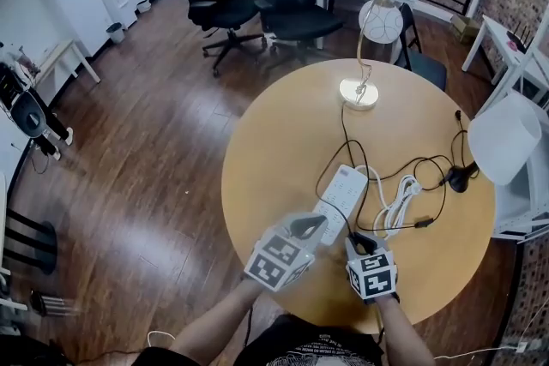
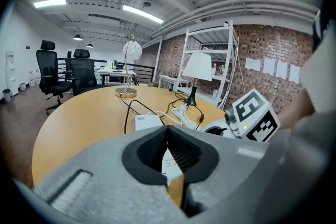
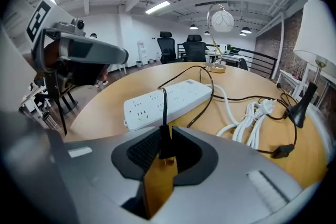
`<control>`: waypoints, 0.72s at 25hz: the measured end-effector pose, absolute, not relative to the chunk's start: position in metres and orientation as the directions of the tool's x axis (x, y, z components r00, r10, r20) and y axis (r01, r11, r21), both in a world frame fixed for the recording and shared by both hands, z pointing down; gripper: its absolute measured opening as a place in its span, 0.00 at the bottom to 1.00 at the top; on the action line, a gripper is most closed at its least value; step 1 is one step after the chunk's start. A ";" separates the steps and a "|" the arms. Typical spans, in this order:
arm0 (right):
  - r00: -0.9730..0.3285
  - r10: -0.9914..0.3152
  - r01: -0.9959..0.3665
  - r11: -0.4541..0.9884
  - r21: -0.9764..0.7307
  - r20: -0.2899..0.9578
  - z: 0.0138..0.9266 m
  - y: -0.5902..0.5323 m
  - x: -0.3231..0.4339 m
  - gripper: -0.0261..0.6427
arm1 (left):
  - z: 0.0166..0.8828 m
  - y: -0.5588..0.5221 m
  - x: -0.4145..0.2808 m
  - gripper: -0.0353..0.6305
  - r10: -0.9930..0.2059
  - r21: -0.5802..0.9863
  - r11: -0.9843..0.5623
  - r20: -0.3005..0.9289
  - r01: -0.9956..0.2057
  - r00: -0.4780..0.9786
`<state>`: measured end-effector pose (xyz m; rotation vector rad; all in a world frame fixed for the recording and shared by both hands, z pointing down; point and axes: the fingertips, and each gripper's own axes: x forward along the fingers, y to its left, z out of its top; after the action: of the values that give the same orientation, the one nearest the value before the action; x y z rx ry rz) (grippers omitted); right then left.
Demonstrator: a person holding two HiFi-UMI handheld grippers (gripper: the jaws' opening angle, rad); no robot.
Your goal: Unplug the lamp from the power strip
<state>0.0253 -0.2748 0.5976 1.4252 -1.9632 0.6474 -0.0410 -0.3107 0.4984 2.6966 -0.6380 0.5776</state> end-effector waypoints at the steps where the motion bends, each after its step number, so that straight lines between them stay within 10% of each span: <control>1: -0.213 -0.654 -0.956 0.292 -0.017 0.726 0.598 -0.275 0.026 0.14 | 0.498 -0.309 -0.042 0.06 -0.359 0.204 -0.851 0.447 -0.484 0.819; 18: -0.187 -0.764 -0.968 0.251 0.018 0.618 0.536 -0.261 0.019 0.04 | 0.486 -0.278 -0.050 0.06 -0.474 0.261 -0.766 0.389 -0.588 0.790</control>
<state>0.0191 -0.2611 0.5355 1.5694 -2.0158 0.5222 -0.0505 -0.2778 0.4864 2.6100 -0.8052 0.4278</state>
